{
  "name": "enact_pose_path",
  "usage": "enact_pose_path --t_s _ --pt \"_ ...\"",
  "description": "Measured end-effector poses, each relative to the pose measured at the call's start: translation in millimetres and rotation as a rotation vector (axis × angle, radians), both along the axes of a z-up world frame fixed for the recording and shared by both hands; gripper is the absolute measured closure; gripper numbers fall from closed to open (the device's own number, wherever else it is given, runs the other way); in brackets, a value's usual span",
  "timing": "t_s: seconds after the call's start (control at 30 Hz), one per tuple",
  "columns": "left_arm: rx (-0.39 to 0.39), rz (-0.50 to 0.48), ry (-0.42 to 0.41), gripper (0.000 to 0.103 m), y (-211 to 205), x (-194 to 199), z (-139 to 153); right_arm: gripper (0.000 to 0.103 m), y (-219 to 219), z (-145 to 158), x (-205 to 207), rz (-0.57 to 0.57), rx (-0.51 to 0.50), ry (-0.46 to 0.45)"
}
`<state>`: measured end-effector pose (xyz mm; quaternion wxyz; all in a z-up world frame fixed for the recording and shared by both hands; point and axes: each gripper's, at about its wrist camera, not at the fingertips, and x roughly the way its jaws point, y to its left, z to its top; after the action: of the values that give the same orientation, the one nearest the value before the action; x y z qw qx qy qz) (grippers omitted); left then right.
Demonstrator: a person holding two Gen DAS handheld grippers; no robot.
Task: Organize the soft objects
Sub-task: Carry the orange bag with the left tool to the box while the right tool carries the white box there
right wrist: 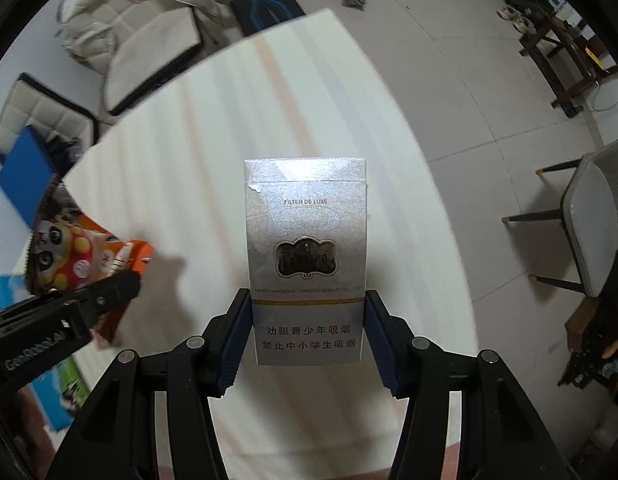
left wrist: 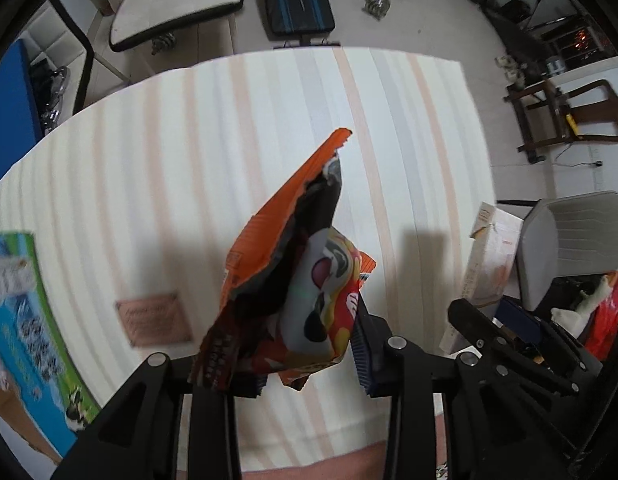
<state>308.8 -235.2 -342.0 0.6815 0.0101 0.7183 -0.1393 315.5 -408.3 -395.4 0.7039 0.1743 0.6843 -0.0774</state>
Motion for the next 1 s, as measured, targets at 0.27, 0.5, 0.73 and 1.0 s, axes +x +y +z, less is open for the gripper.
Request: enact_pose_path --t_s 0.27,0.5,0.73,1.0 --pt "-0.096 0.074 -0.113 0.072 119 -45 69 0.045 86 73 -52 0.092 0.098 -0.108" --pt "-0.050 0.173 -0.200 0.072 254 -73 113 0.045 214 123 -81 0.209 0.214 -0.160" --pt "-0.064 0.309 -0.142 0.072 369 -85 101 0.045 348 136 -78 0.324 0.258 -0.155" --pt "-0.107 0.365 -0.033 0.072 427 -68 58 0.045 449 110 -54 0.393 0.208 -0.112"
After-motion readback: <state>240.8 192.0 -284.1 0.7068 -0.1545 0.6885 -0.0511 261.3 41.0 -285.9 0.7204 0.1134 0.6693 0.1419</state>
